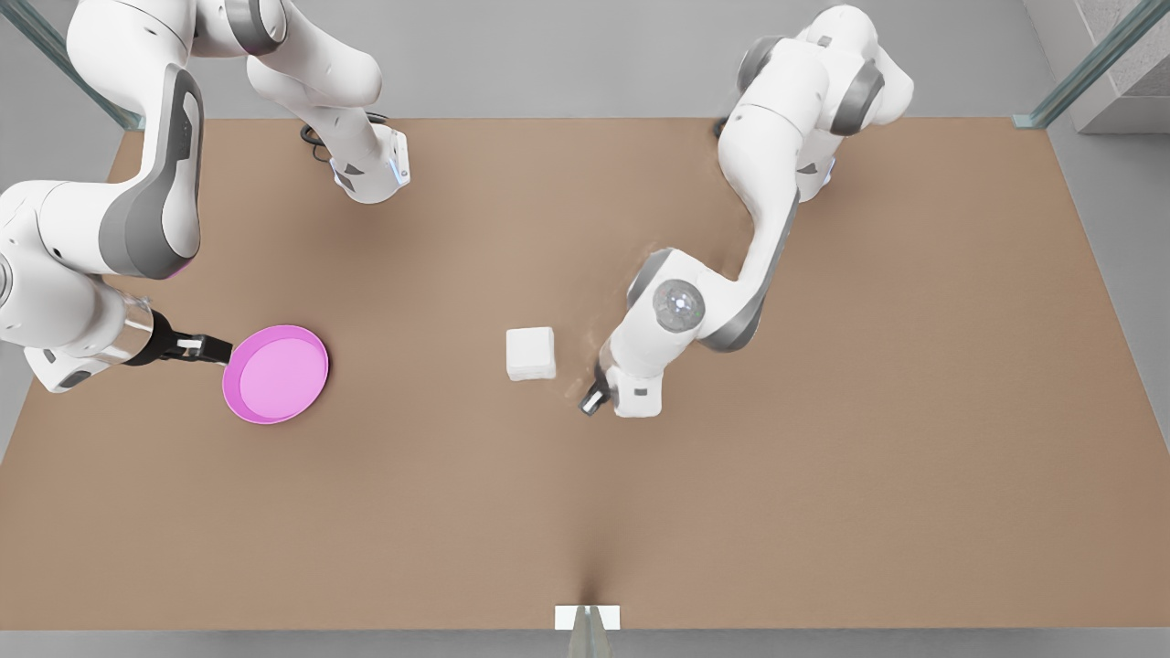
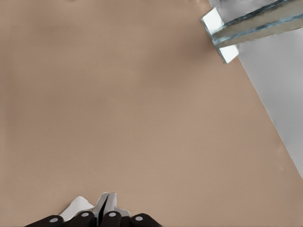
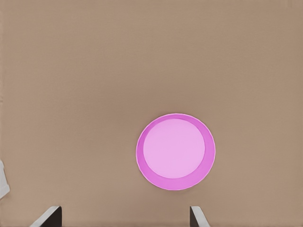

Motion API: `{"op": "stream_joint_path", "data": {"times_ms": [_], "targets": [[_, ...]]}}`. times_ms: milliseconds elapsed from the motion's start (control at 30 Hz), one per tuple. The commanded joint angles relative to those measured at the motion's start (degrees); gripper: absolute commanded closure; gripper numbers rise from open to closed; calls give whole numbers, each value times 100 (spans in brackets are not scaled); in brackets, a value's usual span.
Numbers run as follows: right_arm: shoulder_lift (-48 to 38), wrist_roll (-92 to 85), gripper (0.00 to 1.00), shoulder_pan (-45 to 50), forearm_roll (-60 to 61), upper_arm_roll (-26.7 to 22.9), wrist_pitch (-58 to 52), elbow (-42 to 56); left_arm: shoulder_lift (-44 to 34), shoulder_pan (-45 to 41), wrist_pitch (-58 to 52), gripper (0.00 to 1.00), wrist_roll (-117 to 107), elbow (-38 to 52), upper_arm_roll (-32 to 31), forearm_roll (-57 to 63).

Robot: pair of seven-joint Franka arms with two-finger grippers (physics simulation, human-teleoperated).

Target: Pack egg into the box and close the box lid

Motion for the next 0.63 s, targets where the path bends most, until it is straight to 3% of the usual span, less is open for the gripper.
{"op": "stream_joint_path", "data": {"times_ms": [0, 33, 100, 200, 267, 300, 600], "targets": [[-7, -245, 0, 4, 11, 0, -3, 3, -88, 1486, -3801, 8, 5825, 408, 260, -60], [-7, -245, 0, 13, 2, 0, -3, 3, -149, 1505, -4442, 0, 7759, 460, 733, 379], [-7, -280, 0, -13, 81, 0, -3, -6, -1256, 1408, -5120, 0, 8080, 575, 849, 1258], [11, -262, 0, 4, 99, 0, -12, -6, -2795, 1812, -4910, 0, 8739, -225, -311, 2357], [37, -262, 0, 22, 99, 0, -12, -6, -3463, 1873, -4427, 0, 9152, -1120, -320, 2516], [37, -262, 0, 22, 99, 0, -12, -6, -3621, 1979, -4171, 0, 9152, -1473, -469, 2516], [37, -262, 0, 22, 99, 0, -12, -6, -3604, 1979, -4268, 0, 9135, -1473, -469, 2498]]}}
